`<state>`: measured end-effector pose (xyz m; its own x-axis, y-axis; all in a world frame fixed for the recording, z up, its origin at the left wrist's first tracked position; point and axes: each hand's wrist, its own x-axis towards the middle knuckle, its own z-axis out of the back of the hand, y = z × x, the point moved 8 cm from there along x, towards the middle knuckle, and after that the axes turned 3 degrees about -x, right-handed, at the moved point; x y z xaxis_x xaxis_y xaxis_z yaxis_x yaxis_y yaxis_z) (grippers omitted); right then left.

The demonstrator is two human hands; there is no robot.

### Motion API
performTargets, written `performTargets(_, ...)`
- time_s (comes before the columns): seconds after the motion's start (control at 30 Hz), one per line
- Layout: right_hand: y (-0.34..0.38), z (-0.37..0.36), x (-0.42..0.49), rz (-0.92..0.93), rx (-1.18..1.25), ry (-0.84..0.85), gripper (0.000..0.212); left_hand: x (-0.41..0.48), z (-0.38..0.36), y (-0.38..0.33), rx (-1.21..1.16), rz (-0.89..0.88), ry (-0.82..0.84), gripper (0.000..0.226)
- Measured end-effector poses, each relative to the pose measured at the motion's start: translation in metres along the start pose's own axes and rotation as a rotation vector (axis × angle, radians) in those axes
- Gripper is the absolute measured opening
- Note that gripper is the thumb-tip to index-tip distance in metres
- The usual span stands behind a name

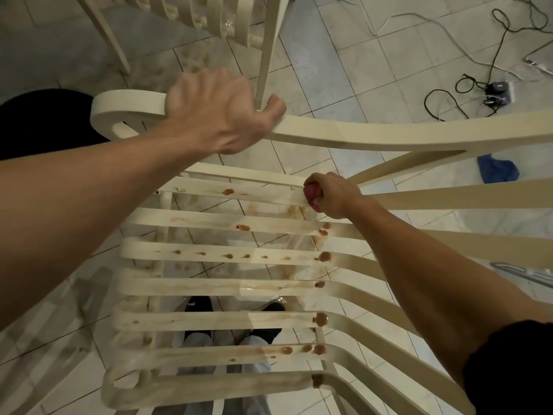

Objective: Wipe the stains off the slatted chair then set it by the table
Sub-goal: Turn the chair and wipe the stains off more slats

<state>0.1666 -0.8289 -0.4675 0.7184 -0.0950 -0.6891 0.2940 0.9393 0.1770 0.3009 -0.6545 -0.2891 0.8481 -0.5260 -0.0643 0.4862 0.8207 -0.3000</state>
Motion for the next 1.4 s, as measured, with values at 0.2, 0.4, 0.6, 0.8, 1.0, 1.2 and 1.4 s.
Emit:
performTargets(0.2,0.030,-0.004,0.002,0.048,0.075,-0.051,0.038,0.001,0.000,0.000,0.014,-0.002,-0.003,0.061)
performTargets(0.4,0.056,-0.015,0.003,0.039,0.173,-0.160,0.043,0.001,-0.002,0.000,0.020,0.000,0.009,0.063)
performTargets(0.6,0.074,-0.021,0.002,0.063,0.294,-0.214,0.043,0.001,-0.003,-0.001,0.037,0.014,0.024,0.064)
performTargets(0.8,0.041,-0.015,-0.002,0.080,0.180,-0.144,0.041,0.002,-0.003,0.001,0.051,0.028,0.030,0.065)
performTargets(1.0,-0.003,-0.010,0.002,-0.026,0.042,0.075,0.037,0.002,-0.004,0.003,0.037,0.037,0.021,0.063)
performTargets(1.2,-0.018,-0.009,0.004,-0.095,-0.033,0.142,0.035,0.002,-0.004,0.003,0.036,0.048,0.023,0.064)
performTargets(1.4,-0.001,-0.016,0.006,-0.021,0.109,0.082,0.036,0.003,-0.003,0.003,0.040,0.031,0.005,0.062)
